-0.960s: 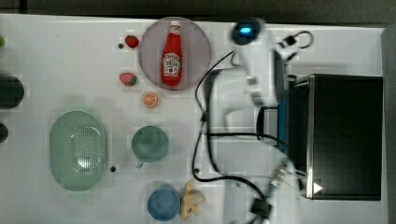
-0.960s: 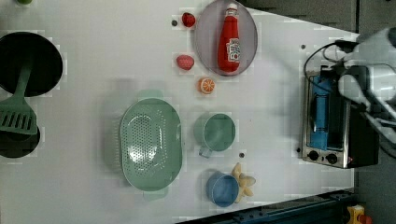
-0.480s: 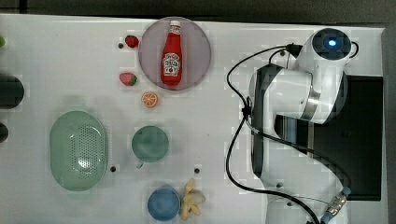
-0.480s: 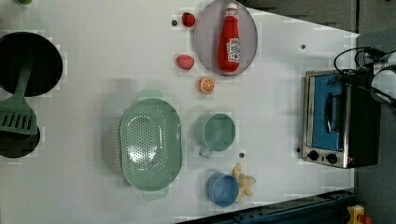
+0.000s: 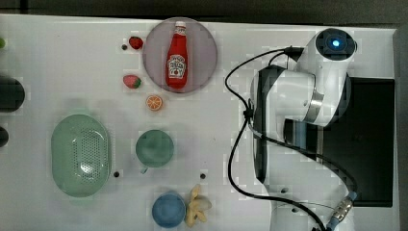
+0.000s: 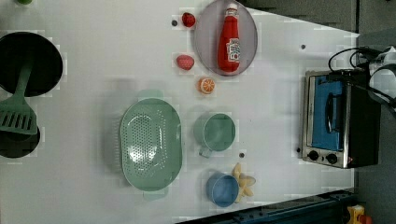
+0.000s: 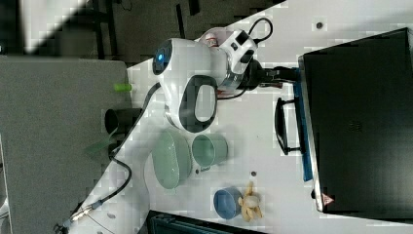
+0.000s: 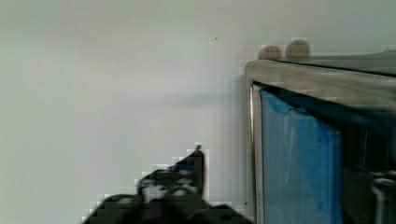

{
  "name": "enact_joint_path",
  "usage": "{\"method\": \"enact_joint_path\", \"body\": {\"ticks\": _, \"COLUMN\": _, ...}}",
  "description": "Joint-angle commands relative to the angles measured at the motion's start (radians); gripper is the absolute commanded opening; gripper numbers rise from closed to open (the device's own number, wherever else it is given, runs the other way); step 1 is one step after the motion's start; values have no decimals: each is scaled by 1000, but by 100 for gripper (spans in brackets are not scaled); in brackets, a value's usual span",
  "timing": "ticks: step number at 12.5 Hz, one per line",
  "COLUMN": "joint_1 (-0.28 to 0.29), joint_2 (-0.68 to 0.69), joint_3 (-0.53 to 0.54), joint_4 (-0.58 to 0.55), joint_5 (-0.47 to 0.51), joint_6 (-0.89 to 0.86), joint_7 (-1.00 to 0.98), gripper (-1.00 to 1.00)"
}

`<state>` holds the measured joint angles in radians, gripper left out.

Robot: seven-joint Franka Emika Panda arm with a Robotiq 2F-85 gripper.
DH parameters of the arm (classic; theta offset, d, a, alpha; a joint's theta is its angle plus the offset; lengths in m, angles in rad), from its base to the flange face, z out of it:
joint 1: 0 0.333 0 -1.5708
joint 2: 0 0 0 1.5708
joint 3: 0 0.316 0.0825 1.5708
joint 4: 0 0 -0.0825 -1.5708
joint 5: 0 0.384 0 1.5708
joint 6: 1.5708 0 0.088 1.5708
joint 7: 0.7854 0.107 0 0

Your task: Flap close oven.

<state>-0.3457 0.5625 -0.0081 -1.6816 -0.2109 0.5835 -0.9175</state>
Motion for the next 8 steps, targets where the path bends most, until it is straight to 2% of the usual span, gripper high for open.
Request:
{"method": "enact_joint_path", "body": {"ticks": 1, "joint_1": 29, "joint_2": -163, "joint_3": 30, "joint_4": 25, "joint_5": 10, "joint_6": -88, "joint_7": -25, "gripper": 100}}
{"method": "enact_joint_path", "body": {"ticks": 5, "joint_1": 40, "joint_2": -332, "joint_3": 87, "joint_4": 55, "joint_5": 102, "joint_6": -304, "joint_7": 192, "gripper": 100}}
{"method": "enact_joint_path", "body": {"ticks": 8, "joint_1": 45, "joint_2": -460, "joint_3": 114, "joint_4": 54, "joint_5": 179, "joint_6": -474, "joint_7": 519, "gripper": 100}}
